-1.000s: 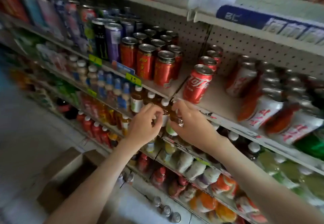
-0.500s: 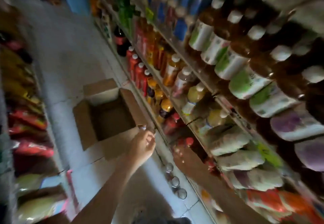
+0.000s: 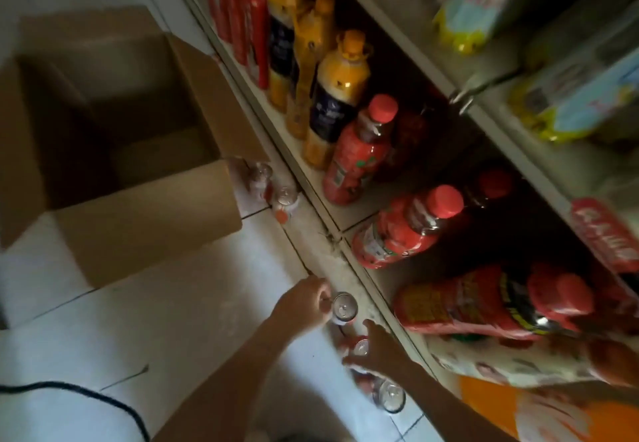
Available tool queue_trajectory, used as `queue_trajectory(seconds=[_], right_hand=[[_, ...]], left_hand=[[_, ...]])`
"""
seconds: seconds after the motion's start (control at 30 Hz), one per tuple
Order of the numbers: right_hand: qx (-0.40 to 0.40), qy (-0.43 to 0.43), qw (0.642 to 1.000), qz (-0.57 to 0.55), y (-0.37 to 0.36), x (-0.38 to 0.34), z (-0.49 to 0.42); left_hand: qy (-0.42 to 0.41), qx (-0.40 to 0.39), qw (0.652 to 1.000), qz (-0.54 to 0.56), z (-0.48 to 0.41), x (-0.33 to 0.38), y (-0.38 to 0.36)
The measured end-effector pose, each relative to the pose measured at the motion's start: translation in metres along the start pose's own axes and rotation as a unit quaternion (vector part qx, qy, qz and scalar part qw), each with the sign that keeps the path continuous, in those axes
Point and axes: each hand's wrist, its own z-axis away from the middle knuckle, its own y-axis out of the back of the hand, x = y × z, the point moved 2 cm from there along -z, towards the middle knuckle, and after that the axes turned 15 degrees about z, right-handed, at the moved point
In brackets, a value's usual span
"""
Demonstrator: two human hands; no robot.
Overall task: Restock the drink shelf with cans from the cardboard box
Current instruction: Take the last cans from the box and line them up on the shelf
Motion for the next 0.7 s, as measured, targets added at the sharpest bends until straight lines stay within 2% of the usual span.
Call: queue_trajectory(seconds=[0.13, 0.23, 0.33, 0.43, 0.57, 0.7], right_hand=[[0.002, 0.010, 0.998, 0.055, -0.029, 0.000, -0.035], [0.035, 0.007, 0.999, 0.027, -0.031, 0.001, -0.043], [0.052, -0.012, 0.998, -0.021, -0.011, 0.003, -0.045], [0.069, -0.027, 0.996, -0.048, 0.019, -0.004, -0.024], [0.063, -0.018, 0.991, -0.121, 0.073, -0.031, 0.046], [0.057, 0.023, 0.986, -0.154, 0.141, -0.073, 0.137]], left_hand=[[0.016, -0.175, 0.984, -0.021, -0.041, -0.040, -0.055], [-0.011, -0.214, 0.976, -0.028, -0.058, -0.049, -0.070], [-0.004, -0.205, 0.978, -0.019, -0.068, -0.044, -0.067], [-0.010, -0.140, 0.990, 0.033, -0.048, -0.029, -0.047], [0.059, -0.060, 0.984, 0.155, 0.006, 0.010, 0.020], [0.096, 0.010, 0.958, 0.269, 0.071, 0.082, 0.107]])
